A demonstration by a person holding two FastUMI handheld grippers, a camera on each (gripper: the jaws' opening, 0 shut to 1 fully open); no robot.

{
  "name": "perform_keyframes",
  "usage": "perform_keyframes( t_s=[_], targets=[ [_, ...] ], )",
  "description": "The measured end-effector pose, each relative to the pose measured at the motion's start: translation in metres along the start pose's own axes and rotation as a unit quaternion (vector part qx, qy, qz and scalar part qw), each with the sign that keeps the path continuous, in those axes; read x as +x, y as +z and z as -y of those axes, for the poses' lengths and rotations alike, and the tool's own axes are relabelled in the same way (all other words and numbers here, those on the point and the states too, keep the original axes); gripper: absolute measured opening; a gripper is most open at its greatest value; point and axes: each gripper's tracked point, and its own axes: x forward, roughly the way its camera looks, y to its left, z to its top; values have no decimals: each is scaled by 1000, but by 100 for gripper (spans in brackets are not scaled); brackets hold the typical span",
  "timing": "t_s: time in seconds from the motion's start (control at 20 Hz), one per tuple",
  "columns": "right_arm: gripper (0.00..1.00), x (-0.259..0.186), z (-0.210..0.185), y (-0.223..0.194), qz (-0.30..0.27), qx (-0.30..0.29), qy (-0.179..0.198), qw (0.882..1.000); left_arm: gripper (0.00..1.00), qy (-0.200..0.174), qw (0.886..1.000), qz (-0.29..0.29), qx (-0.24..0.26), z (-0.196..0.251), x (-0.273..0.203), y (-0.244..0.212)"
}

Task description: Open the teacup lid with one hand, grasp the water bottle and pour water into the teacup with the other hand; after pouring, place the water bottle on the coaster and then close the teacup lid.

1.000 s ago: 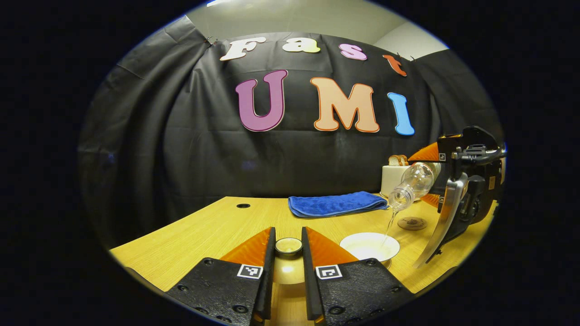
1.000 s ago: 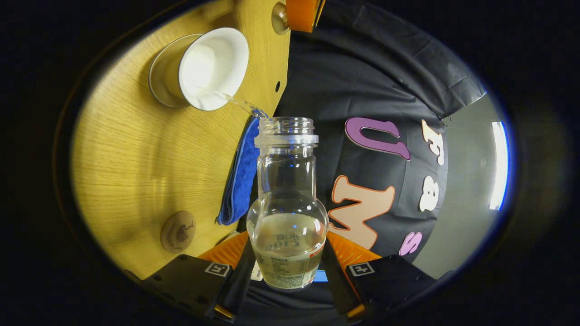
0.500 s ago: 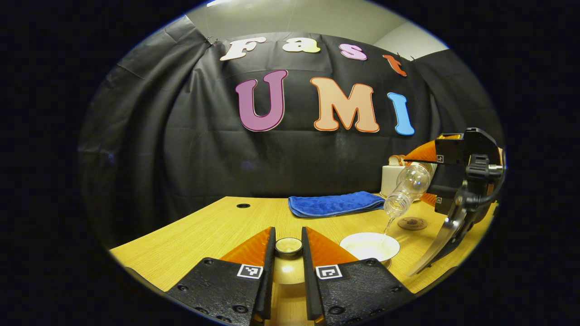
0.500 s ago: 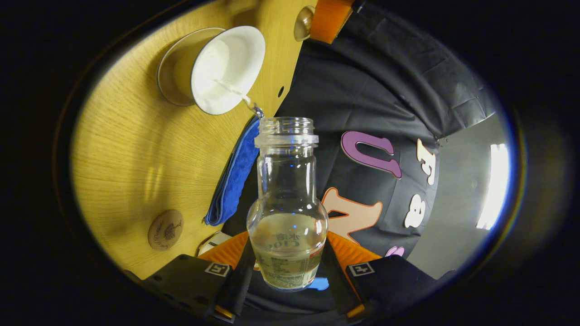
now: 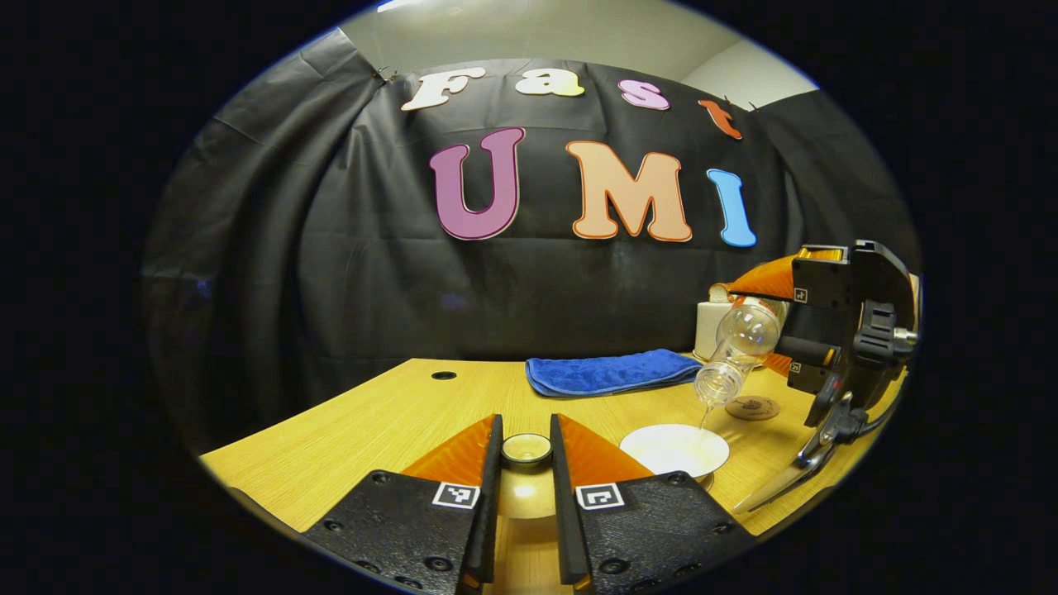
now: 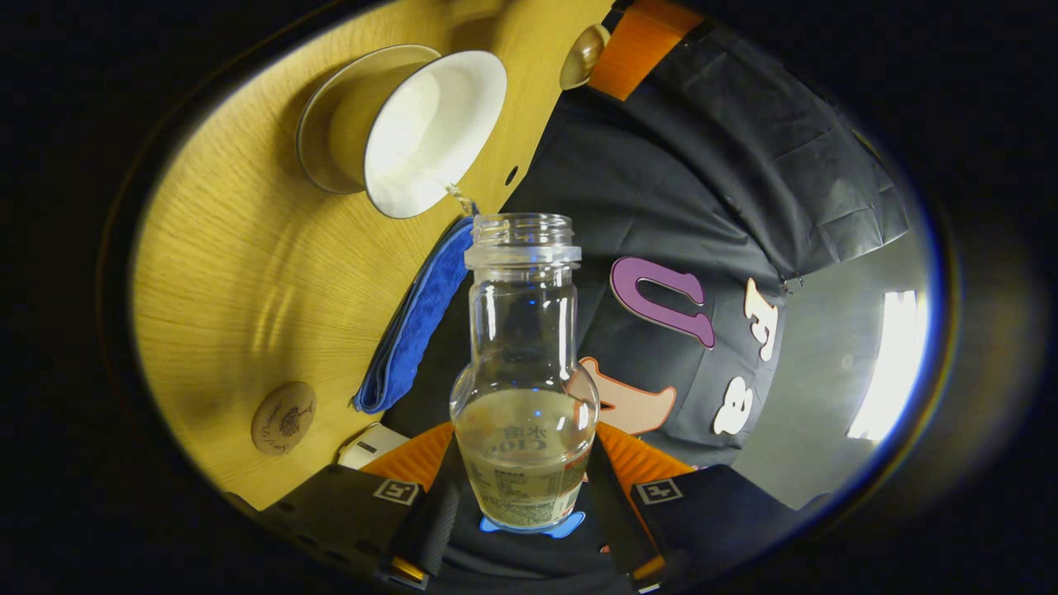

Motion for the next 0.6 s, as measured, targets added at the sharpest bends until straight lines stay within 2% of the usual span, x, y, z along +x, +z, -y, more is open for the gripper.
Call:
perform_keyframes(
  t_s=[0.1, 0.3, 0.45, 0.6],
  targets=[
    [79, 0, 2, 3, 3, -6, -6, 1000, 27, 0, 1000, 0, 0, 0, -1, 0],
    [78, -1, -9, 9, 5, 21, 16, 1000, 28, 0, 1000, 1, 1, -1, 0, 0],
    [80, -4, -30, 7, -5, 80, 52, 995, 28, 0, 1000, 1, 1, -1, 0, 1],
    [81, -9, -48, 0, -25, 163, 81, 983, 28, 0, 1000, 0, 1, -1, 0, 0]
  ],
)
